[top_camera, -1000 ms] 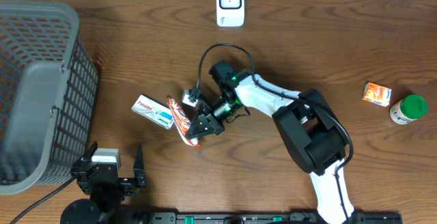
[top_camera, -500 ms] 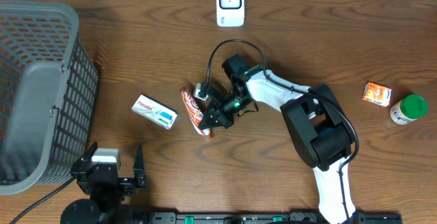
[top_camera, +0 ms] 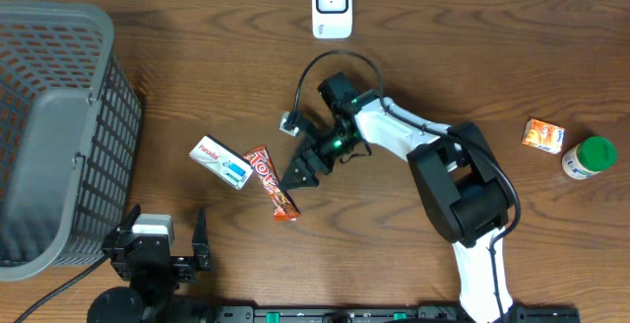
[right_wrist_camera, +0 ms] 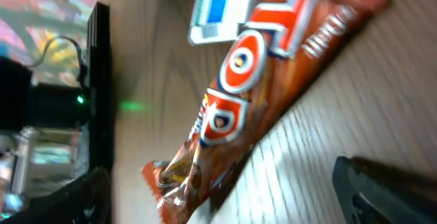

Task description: Scan the item barcode

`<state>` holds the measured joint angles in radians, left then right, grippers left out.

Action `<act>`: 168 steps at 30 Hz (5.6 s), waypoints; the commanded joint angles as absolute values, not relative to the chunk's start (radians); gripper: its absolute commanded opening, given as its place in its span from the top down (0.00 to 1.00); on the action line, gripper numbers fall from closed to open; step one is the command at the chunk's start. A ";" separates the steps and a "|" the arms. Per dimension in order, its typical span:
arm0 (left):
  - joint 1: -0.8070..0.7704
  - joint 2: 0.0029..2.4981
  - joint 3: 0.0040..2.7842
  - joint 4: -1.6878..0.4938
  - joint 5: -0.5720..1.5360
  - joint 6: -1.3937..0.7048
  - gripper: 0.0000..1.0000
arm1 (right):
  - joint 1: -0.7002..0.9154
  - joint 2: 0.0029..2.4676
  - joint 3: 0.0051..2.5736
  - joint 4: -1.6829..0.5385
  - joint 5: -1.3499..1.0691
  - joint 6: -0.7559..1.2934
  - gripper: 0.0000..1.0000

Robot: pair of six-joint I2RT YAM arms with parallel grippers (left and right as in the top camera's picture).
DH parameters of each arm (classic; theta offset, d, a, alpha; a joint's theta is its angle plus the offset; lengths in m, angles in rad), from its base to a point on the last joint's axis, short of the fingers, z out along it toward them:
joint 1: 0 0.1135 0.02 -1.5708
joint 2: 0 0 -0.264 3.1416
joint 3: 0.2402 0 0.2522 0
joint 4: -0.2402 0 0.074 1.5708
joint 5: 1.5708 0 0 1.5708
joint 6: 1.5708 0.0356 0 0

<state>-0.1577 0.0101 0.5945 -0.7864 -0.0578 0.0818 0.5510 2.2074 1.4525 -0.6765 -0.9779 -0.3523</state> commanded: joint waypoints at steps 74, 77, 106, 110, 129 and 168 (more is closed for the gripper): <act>-0.154 0.004 0.593 -0.785 -0.056 0.080 0.07 | 1.109 2.051 1.468 -0.867 0.253 0.389 0.99; -0.154 0.004 0.593 -0.786 -0.056 0.080 0.07 | 1.104 2.051 1.468 -0.866 0.230 0.389 0.99; -0.154 0.004 0.593 -0.785 -0.056 0.080 0.07 | 0.615 2.048 1.472 -0.976 -0.780 0.023 0.80; -0.154 0.004 0.593 -0.785 -0.056 0.080 0.07 | 0.691 2.048 1.472 -0.934 -0.771 0.094 0.99; -0.154 0.004 0.593 -0.785 -0.056 0.080 0.07 | 0.897 2.091 1.472 -0.569 -0.358 0.277 0.99; -0.154 0.004 0.593 -0.786 -0.056 0.080 0.07 | 0.773 1.974 1.624 -1.046 -0.099 0.231 0.01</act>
